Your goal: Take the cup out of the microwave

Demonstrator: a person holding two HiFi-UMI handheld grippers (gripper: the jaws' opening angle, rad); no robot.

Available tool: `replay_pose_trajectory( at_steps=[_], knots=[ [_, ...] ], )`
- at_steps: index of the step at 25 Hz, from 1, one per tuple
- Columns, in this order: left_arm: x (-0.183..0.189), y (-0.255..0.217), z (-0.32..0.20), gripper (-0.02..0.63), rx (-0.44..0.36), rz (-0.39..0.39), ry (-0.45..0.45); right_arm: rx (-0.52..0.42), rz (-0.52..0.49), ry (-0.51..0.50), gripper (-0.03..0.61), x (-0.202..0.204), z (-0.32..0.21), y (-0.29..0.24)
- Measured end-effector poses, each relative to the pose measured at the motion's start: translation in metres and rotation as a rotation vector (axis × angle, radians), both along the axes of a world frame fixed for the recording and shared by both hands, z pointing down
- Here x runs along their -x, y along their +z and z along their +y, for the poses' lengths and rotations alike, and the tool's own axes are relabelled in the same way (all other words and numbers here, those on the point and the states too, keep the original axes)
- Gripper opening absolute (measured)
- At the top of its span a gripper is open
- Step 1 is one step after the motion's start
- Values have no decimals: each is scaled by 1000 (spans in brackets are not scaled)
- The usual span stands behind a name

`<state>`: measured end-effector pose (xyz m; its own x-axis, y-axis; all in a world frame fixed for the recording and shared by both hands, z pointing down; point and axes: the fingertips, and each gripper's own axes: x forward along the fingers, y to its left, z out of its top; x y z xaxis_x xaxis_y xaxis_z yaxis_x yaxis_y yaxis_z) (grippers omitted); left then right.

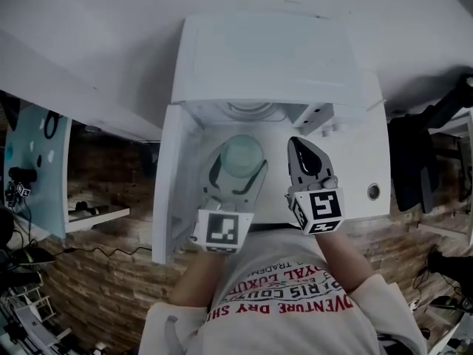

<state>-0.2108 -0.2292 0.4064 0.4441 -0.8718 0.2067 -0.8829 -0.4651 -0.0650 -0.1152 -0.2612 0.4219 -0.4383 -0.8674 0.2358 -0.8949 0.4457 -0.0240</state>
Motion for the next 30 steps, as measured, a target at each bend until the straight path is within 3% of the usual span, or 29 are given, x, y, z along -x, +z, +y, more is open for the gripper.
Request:
replay_pose_trajectory(
  at_steps=[7,13,17,22,30],
  knots=[
    [2,-71,-4,356,-96,64,-36,-149,-41,-25,11,7,-6,-69],
    [2,-106,-14,356,-176,29,-4,-241,-67,-26,11,4,-7,-113],
    [-1,-119,-17,356,-166,74,-12,-285,-74,-20,11,-1,-3,-135],
    [-1,-123,-21,356,-179,64,-10,-329,-61,-44,11,-2,1,-150],
    [-3,-124,-24,356,-176,78,-3,-317,-55,-50,11,-1,2,-147]
  ],
)
